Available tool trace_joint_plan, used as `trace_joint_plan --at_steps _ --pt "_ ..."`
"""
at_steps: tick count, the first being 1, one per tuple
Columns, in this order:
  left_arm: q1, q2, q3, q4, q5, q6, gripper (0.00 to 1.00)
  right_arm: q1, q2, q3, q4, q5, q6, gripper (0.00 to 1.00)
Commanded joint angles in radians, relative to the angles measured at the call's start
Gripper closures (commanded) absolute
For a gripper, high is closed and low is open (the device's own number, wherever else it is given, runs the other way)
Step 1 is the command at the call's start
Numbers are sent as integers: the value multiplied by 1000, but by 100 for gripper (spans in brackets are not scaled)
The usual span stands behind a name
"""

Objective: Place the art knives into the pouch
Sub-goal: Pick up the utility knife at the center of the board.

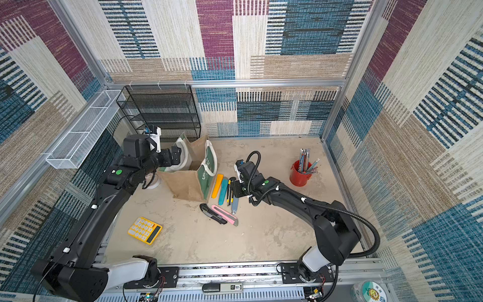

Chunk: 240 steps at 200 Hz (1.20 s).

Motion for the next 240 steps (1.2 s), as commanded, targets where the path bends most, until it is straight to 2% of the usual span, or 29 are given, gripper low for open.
trace_joint_plan --at_steps 1,13,46,69,109,152,195,240 --pt "-36 -43 -25 -7 0 -27 1 2 54 22 -6 28 50 59" --pt "-61 -74 -44 -16 -2 -34 1 0 92 32 -12 18 60 64" --pt "-133 -171 -115 -46 14 -50 1 -5 176 58 -37 74 91 65" --pt "-135 -231 -197 -44 107 -54 1 -26 214 55 -20 74 119 66" --pt "-135 -297 -269 -75 129 -32 1 -37 240 41 70 22 131 68" --pt "-135 -299 -287 -62 145 -20 1 -46 304 64 77 -4 134 72" --pt "-135 -283 -290 -47 199 -15 1 -53 332 105 42 69 151 72" --pt "-134 -287 -292 -48 192 -2 1 -53 361 104 37 73 166 72"
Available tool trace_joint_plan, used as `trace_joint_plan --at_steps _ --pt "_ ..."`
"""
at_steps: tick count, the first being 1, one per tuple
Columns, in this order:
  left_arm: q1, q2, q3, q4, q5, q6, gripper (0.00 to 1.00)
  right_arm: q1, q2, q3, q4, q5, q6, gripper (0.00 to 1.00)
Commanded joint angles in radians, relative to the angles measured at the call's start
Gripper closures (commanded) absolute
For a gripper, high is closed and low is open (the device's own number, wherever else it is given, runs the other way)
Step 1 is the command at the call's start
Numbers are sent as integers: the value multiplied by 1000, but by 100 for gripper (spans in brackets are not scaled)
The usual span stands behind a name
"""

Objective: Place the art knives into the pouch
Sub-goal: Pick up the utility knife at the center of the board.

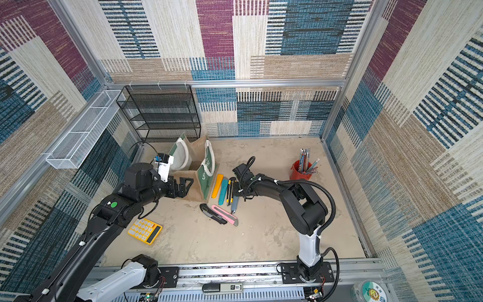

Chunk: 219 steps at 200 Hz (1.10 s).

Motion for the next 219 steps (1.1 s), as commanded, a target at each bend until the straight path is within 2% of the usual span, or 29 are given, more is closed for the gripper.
trace_joint_plan --at_steps 1,34,67,91,132,172,219 --pt "2 -5 -2 21 7 24 1 0 16 1 -6 29 19 72" --pt "2 -6 -2 21 1 30 1 0 11 -26 15 11 35 71" --pt "2 -2 -7 21 2 31 1 0 24 -35 -19 78 36 73" --pt "2 -4 -4 21 0 32 1 0 22 -37 -35 117 36 83" --pt "2 -3 -4 18 -2 38 1 0 18 -28 -44 140 25 83" --pt "2 -5 17 -5 -34 64 1 -1 -33 -15 -38 150 21 93" --pt "2 11 65 -55 -54 88 1 -1 -132 29 -31 162 -8 95"
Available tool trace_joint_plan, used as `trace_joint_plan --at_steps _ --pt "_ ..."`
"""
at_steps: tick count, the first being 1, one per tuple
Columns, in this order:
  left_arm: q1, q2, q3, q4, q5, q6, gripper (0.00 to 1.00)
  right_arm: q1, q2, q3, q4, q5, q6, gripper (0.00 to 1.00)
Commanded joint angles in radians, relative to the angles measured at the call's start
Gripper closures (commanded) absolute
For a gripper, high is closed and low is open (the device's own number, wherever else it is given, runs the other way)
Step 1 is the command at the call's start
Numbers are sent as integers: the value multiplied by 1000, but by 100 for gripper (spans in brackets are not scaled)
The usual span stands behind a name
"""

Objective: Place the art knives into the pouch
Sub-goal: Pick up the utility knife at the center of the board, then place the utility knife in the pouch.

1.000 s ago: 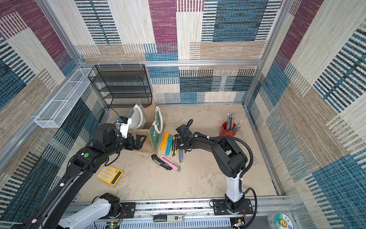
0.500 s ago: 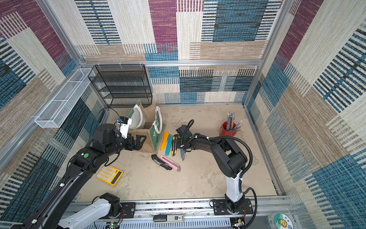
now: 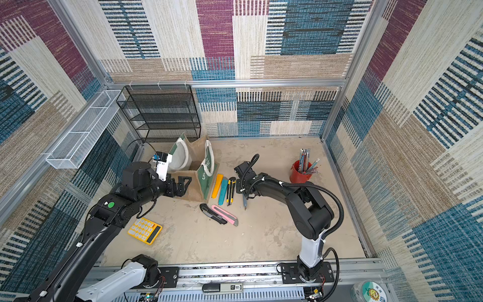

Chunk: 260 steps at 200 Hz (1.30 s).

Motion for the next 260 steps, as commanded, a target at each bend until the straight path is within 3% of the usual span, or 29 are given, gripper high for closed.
trace_joint_plan --at_steps 1,49,75,114,141,168,184,213,235,247,260 --pt "1 10 26 -37 -26 44 1 2 -41 34 7 17 -28 95" --pt "20 47 127 -119 -50 62 1 2 -127 191 -30 -4 -96 99" --pt "81 67 158 -131 -22 64 1 4 -100 395 -45 -142 -180 99" --pt "199 83 137 -113 88 25 1 12 114 828 -127 -313 -218 100" --pt "206 54 85 -101 1 46 1 33 299 1129 -181 -408 -199 100" --pt "206 24 41 -79 16 55 1 50 481 1416 -240 -437 -177 100" --pt "206 16 35 -74 11 56 1 50 538 1451 -220 -468 -150 100" --pt "206 15 37 -61 21 59 1 51 546 1357 -173 -502 -124 100" --pt "206 19 35 -59 28 62 1 52 544 1339 -191 -514 -139 82" --pt "206 23 31 -55 33 62 1 51 538 1338 -202 -517 -154 50" --pt "206 28 32 -57 33 65 1 51 526 1339 -214 -516 -171 35"
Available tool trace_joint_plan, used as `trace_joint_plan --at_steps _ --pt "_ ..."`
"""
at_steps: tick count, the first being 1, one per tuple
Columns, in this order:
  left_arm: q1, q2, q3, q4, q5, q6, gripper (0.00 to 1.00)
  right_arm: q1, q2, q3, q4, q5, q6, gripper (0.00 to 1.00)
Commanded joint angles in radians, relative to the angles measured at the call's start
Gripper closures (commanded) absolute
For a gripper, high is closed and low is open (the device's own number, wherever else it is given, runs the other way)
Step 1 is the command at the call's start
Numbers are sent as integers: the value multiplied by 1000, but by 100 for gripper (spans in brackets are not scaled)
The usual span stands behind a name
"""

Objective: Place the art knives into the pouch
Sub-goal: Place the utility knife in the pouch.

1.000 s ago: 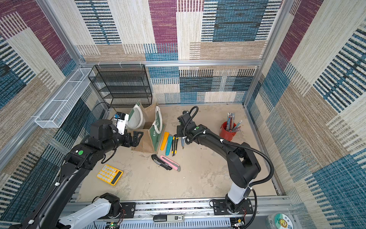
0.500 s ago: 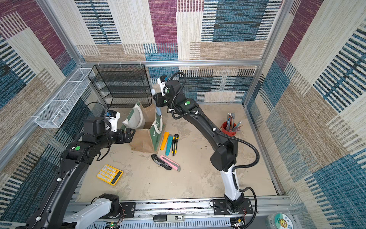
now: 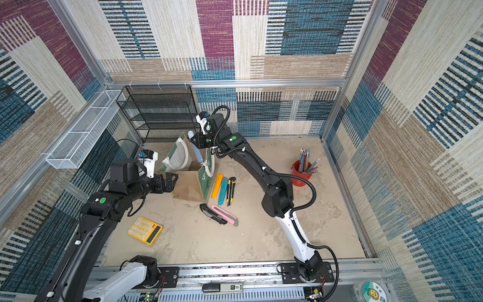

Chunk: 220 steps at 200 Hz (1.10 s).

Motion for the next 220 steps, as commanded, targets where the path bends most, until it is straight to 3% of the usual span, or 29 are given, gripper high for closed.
trace_joint_plan --at_steps 1,15,62,98,137,183,212,220 --pt "0 9 -1 31 9 16 1 0 -25 1 9 -25 -25 34" --pt "1 10 4 26 6 20 1 0 -44 1 -1 -7 -43 24" --pt "0 -5 -11 30 -7 24 1 0 -194 -83 -73 145 -127 22" --pt "1 -14 -44 50 10 31 1 0 -486 -549 74 278 -118 27" --pt "1 -18 -47 64 35 30 1 0 -817 -1117 364 289 -49 36" --pt "1 -4 -53 76 73 28 1 0 -911 -1402 425 314 0 41" --pt "0 1 -57 84 90 27 1 4 -916 -1542 526 225 36 55" --pt "0 1 -58 84 90 27 1 11 -912 -1574 557 205 50 63"
